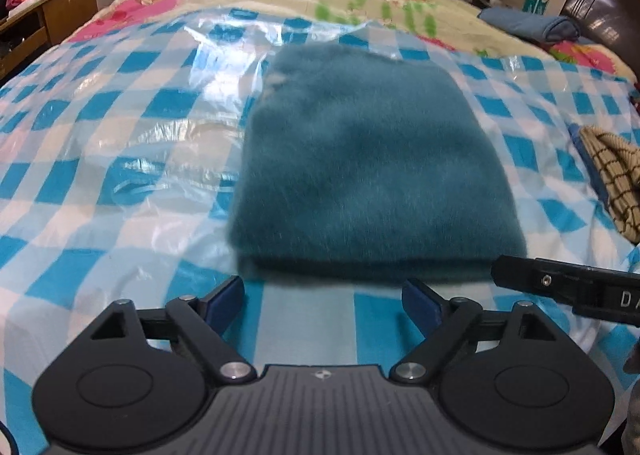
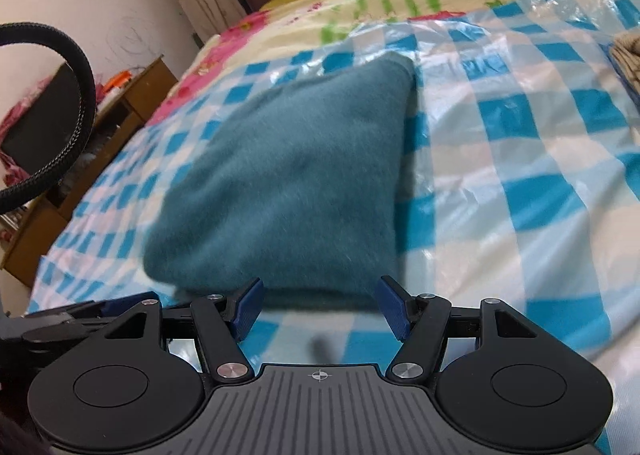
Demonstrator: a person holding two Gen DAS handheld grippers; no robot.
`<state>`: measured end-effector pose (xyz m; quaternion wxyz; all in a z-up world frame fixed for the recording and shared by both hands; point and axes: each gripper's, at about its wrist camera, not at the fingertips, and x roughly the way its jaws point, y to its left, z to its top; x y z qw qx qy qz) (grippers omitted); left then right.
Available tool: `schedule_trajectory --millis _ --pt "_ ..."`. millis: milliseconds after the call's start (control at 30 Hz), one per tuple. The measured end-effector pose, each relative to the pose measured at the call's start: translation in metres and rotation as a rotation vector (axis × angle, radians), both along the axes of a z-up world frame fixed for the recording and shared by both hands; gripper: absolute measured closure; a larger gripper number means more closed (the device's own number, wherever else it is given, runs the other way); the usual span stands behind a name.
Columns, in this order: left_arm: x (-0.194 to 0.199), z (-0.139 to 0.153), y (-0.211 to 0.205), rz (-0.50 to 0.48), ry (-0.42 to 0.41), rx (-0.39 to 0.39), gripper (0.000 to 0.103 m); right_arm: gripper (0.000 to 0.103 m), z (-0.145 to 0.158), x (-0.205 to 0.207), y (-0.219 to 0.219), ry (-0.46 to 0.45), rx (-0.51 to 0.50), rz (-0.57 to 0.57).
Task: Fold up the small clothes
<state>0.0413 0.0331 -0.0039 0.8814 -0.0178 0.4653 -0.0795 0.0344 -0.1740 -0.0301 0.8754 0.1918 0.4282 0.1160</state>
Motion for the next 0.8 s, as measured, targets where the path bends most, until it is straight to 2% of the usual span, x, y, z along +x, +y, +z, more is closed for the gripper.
schedule_trajectory --millis 133,467,800 --pt "-0.003 -0.005 -0.005 0.002 0.014 0.028 0.011 0.039 -0.006 -0.003 0.002 0.021 -0.001 0.004" --pt "-0.005 -0.006 -0.006 0.023 0.019 0.042 0.006 0.039 -0.01 -0.006 0.012 0.028 -0.039 0.029" --pt "-0.005 -0.005 -0.004 0.042 0.027 0.015 0.002 0.039 -0.007 -0.01 0.017 0.012 -0.063 0.039"
